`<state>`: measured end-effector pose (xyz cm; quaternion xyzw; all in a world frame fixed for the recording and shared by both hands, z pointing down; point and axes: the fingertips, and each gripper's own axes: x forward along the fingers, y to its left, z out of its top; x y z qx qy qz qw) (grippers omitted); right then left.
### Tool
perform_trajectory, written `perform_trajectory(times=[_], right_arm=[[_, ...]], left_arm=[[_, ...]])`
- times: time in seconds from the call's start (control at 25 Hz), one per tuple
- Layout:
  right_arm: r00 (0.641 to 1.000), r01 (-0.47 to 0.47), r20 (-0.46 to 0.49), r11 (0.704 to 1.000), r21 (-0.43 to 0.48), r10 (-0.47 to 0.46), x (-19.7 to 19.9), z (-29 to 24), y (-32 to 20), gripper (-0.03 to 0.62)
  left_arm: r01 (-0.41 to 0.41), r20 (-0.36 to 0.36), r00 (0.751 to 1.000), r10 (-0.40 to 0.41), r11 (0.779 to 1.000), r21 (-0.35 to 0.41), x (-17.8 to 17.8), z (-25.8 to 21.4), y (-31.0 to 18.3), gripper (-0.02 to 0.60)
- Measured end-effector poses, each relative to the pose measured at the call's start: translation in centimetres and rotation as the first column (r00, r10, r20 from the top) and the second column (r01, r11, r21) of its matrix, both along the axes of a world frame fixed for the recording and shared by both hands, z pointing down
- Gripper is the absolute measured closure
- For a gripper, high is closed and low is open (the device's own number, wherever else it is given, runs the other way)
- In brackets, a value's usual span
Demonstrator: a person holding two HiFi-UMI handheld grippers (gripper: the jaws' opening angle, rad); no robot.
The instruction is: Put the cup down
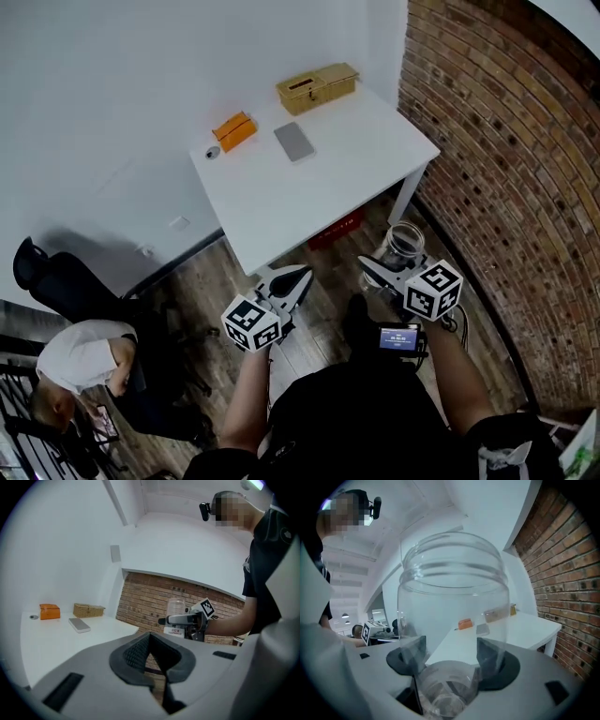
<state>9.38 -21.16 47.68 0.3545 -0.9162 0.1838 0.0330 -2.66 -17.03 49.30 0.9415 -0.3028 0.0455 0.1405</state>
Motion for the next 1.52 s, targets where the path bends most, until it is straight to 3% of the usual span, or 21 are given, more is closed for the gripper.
perform_trajectory(times=[0.36, 0.56, 0.68, 1.0, 1.52], right_arm=[[0.993, 0.102, 0.055, 0.995, -0.008, -0.102, 1.9, -0.9, -14.5, 0.263], [0.992, 0.075, 0.096, 0.997, 0.015, -0.076, 1.1, -1.2, -19.4, 0.263], [0.989, 0.092, 0.119, 0.996, 0.011, -0.092, 0.4, -1.1, -20.7, 0.263], [0.986, 0.103, 0.125, 0.994, 0.032, -0.107, -1.1, -2.4, -23.5, 0.263], [0.99, 0.114, 0.08, 0.992, 0.063, -0.119, -5.0, -3.8, -24.0, 0.263]], left_arm=[[0.125, -0.012, 0.992, -0.125, 0.992, -0.006, 2.3, -1.7, -12.9, 0.574], [0.167, 0.017, 0.986, -0.166, 0.986, -0.019, 1.7, -1.6, -16.6, 0.574], [0.181, 0.016, 0.983, -0.181, 0.983, -0.018, 1.3, -1.7, -18.0, 0.574], [0.128, -0.004, 0.992, -0.128, 0.992, 0.004, 1.7, -2.4, -21.0, 0.574], [0.127, -0.054, 0.991, -0.125, 0.991, 0.029, -1.9, -3.7, -22.3, 0.572]])
